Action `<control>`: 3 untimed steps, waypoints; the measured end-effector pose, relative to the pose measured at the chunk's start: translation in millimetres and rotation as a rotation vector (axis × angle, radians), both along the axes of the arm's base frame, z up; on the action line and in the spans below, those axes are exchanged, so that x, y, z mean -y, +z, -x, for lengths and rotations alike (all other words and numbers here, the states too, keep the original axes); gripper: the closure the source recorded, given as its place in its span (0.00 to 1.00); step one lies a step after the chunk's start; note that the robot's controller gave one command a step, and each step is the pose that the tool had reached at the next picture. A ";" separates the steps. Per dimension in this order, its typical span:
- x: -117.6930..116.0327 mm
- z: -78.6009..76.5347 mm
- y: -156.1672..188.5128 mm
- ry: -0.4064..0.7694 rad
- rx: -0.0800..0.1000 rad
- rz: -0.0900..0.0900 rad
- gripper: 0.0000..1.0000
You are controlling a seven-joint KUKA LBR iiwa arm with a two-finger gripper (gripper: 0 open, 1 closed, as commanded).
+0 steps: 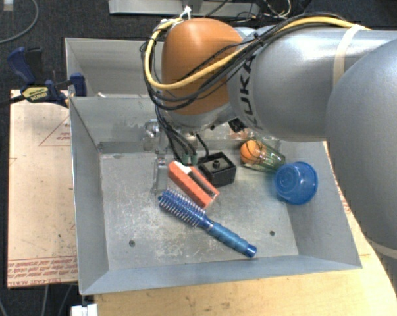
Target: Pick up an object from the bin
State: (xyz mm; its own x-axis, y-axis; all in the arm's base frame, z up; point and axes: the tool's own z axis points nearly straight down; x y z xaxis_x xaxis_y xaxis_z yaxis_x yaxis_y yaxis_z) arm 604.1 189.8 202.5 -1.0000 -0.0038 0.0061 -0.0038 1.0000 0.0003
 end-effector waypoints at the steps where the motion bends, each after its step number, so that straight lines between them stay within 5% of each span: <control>1: 1.1 -1.3 5.1 -0.003 0.007 -0.001 0.00; 2: 15.9 1.6 -27.9 0.071 0.012 -0.003 0.00; 3: 32.2 -3.7 -73.8 -0.008 0.009 -0.003 0.00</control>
Offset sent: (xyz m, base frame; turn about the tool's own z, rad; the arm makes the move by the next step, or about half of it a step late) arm -0.0136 -0.0616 -0.1266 -0.2622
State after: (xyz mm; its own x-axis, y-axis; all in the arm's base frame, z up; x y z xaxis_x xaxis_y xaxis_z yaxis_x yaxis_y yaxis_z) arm 607.8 157.5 128.6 -1.0000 0.0040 -0.0031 0.0040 1.0000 0.0029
